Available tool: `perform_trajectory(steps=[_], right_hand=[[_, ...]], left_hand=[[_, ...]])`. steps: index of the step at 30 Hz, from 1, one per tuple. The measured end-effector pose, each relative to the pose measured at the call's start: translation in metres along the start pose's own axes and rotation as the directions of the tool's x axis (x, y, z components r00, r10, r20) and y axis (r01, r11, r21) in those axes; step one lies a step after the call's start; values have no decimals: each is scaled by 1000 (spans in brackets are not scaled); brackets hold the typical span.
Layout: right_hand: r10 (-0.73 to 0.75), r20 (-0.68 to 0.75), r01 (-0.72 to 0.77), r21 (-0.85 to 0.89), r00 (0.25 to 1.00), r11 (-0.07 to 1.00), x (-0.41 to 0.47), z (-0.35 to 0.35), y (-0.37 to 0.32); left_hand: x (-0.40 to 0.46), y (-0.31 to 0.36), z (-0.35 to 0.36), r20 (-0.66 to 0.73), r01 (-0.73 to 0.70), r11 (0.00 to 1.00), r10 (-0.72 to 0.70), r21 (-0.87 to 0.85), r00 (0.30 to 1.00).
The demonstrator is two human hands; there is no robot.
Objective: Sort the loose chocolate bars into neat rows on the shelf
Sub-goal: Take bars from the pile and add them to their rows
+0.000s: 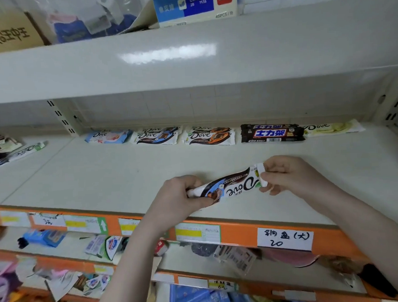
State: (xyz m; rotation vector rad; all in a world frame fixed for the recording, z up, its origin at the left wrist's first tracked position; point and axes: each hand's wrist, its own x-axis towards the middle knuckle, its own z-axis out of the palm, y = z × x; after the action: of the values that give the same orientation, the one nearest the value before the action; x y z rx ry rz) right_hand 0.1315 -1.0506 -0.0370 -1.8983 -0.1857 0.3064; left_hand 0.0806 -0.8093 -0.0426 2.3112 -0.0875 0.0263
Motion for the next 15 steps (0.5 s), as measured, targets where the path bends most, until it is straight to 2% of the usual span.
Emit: perform_trajectory(steps=[5,8,12,15], right_hand=[[-15,16,15,-15,1000,1000,-1,47,-21],[-35,-43,38,59,998,998,6,94,-37],[21,-169,28,282,985,959,29,171,-60],[79,-137,-4,480,987,877,43,221,-80]], left_hand=[[-9,-35,-34,-19,-17,999,17,-29,1000],[-15,-65,-66,-54,-61,997,59,-40,997],[-21,-111,-121,-90,-85,996,81,-41,993],[-21,-138,-154,-135,-79,992,66,-95,989]])
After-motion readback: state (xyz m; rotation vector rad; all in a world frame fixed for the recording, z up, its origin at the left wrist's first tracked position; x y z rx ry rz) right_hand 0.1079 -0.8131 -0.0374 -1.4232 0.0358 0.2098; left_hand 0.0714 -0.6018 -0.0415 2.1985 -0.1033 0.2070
